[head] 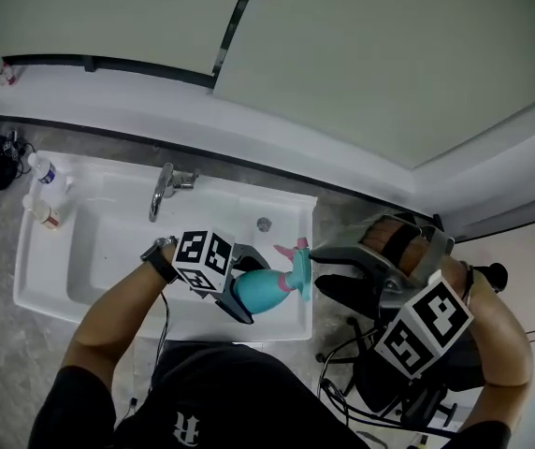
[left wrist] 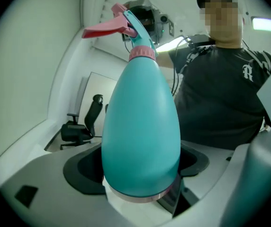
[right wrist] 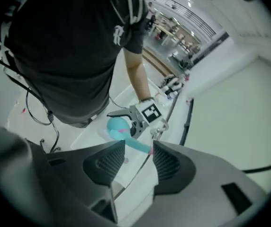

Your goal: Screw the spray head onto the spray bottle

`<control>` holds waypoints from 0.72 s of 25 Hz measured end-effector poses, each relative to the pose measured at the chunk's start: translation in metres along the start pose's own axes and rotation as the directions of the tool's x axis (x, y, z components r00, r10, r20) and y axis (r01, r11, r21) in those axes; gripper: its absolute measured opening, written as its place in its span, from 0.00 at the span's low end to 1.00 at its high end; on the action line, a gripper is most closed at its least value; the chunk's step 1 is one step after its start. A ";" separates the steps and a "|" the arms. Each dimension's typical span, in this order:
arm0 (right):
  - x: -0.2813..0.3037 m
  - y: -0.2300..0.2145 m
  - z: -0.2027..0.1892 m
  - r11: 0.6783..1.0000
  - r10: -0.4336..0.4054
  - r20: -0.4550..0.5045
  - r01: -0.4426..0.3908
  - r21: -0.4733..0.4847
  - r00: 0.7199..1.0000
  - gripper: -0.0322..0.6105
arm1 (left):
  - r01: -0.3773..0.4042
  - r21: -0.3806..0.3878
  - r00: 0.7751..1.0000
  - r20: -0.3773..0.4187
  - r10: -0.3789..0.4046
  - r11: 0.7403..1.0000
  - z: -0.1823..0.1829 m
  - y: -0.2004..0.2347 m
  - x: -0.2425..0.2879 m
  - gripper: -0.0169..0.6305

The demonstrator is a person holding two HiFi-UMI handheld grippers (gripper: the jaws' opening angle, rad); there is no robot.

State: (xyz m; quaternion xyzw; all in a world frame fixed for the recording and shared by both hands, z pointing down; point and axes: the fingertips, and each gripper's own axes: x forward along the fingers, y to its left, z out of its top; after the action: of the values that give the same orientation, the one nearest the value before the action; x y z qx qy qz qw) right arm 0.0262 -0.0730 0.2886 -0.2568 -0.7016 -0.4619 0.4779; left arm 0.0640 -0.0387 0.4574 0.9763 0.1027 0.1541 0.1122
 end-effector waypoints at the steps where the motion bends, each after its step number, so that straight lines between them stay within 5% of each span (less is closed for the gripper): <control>1: 0.000 0.003 0.007 0.998 0.015 0.014 -0.014 -0.055 1.000 0.30 | 0.041 -0.009 0.999 -0.019 -0.041 0.999 -0.002 -0.006 0.001 0.67; 7: 0.026 0.030 0.007 0.938 0.068 -0.092 -0.095 -0.334 0.993 0.30 | 0.220 -0.105 0.948 -0.211 -0.238 0.970 -0.029 -0.023 -0.011 0.67; 13: 0.068 0.034 0.019 0.905 -0.032 -0.050 0.008 -0.425 0.998 0.30 | 0.301 -0.160 0.910 -0.246 -0.333 0.940 -0.032 -0.038 -0.031 0.67; 18: 0.097 0.020 0.038 0.903 -0.130 0.081 0.151 -0.402 0.988 0.30 | 0.259 -0.243 0.875 -0.350 -0.333 0.935 -0.055 -0.048 -0.061 0.67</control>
State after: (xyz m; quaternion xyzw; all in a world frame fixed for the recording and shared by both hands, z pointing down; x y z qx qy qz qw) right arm -0.0141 -0.0377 0.3802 -0.3115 -0.6190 -0.6242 0.3609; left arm -0.0188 0.0027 0.4789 0.8841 0.2565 0.3331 0.2041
